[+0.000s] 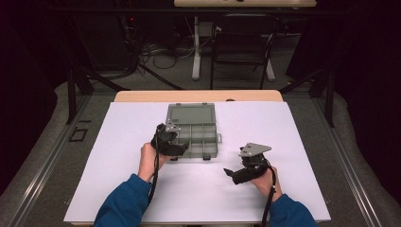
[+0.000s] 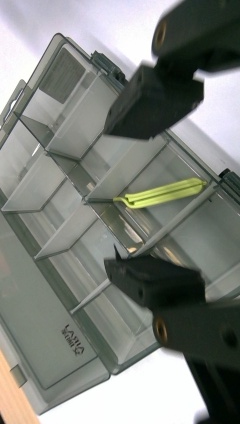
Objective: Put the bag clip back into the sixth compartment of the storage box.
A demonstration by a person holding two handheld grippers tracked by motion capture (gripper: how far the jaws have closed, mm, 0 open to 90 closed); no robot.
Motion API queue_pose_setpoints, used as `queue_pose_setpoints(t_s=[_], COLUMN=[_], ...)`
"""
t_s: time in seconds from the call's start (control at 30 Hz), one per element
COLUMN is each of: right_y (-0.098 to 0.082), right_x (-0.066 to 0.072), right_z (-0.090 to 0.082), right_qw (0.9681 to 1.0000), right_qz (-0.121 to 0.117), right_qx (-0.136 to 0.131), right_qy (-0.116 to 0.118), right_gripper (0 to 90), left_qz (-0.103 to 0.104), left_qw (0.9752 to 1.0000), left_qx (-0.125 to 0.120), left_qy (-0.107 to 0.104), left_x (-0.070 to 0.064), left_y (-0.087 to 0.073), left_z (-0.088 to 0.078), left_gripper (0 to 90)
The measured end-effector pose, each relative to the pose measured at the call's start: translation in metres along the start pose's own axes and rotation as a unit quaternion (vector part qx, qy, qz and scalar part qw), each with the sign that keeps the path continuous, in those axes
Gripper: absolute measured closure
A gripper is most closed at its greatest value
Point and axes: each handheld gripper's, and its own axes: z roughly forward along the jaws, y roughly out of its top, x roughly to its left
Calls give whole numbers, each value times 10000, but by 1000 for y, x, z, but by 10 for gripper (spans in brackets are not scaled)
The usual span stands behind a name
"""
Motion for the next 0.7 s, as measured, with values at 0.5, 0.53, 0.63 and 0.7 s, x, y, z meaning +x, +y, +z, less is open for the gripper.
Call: queue_pose_setpoints(t_s=[0.5, 0.53, 0.63, 0.7], right_y=[-1, -1, -1, -1], right_x=[0, 0, 0, 0], right_z=[3, 3, 3, 3], right_qw=[10000, 9999, 10000, 10000], right_qz=[-22, -16, -14, -12], right_qx=[92, 98, 93, 86], right_qy=[7, 15, 11, 7], right_gripper=[0, 0, 0, 0], left_qz=[94, 99, 119, 121], left_qw=[9999, 9999, 9999, 9999], left_qx=[-44, -36, 5, 17], left_qy=[75, 76, 83, 90], left_x=[4, 5, 6, 6], left_y=[-5, -6, -7, -8], left_z=[-8, -8, -7, -7], left_gripper=[134, 126, 101, 89])
